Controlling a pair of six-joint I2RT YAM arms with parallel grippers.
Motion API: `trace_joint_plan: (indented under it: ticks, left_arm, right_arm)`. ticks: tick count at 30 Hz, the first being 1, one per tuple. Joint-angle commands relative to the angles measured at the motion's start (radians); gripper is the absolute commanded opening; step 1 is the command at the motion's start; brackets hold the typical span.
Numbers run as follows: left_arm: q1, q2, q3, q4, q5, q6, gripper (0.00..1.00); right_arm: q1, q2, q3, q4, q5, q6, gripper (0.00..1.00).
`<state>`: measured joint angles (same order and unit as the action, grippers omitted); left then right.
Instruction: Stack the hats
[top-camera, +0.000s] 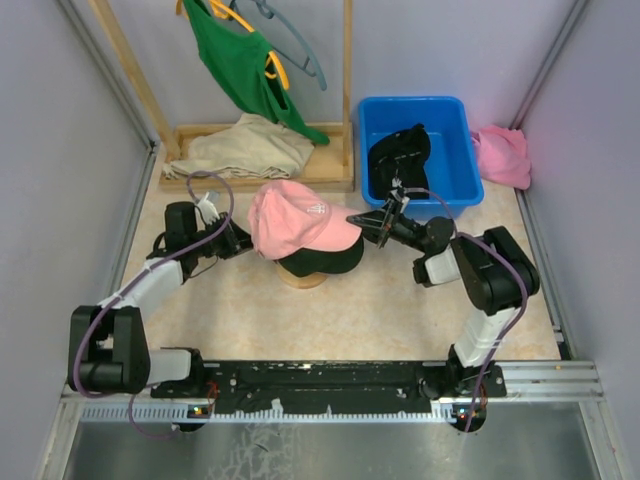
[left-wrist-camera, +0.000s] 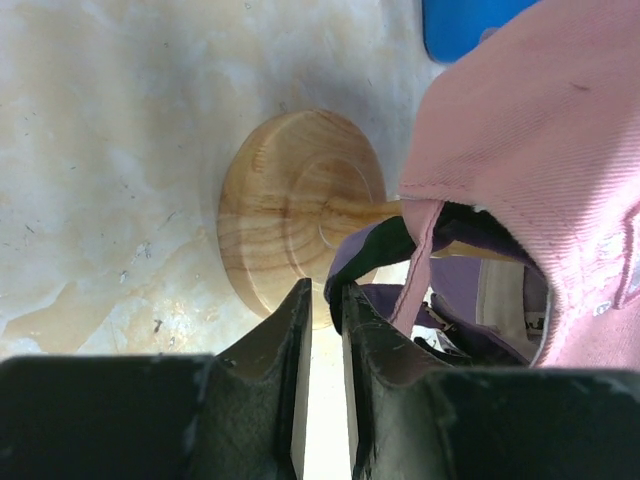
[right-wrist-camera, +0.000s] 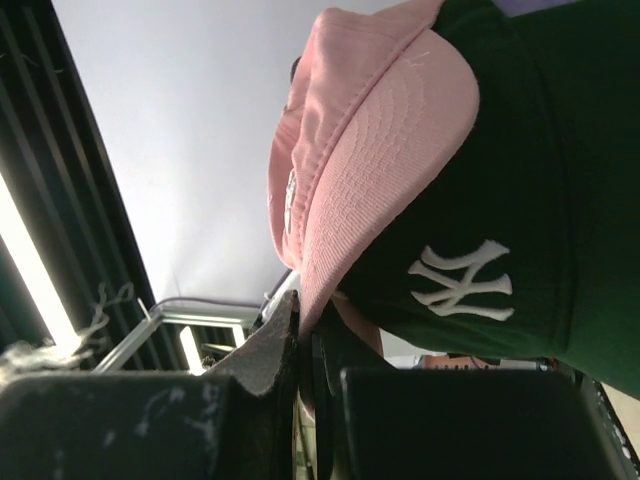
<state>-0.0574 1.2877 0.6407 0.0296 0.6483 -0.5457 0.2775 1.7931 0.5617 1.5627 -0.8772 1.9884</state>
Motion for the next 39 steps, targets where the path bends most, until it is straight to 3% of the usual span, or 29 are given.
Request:
trace_joint_plan:
  ticks: [1,18,28,39]
  left_arm:
    - [-0.003,0.016,-0.02,0.002,-0.007,0.004,0.23]
    - [-0.003,0.048,-0.019,-0.019,0.0,0.001,0.2]
    - [-0.003,0.037,-0.035,-0.021,0.004,-0.005,0.19]
    - [-0.002,0.029,-0.049,-0.026,0.004,-0.018,0.18]
  right_arm:
    - [-0.014,-0.055,-0.045,0.161,-0.044,-0.045,0.0]
    - [-0.138,-0.093,-0.194,0.161,-0.145,-0.121,0.0]
    - [-0.139,0.015,-0.199,0.16,-0.18,-0.199,0.0]
    - [-0.139,0.014,-0.223,-0.04,-0.171,-0.408,0.0]
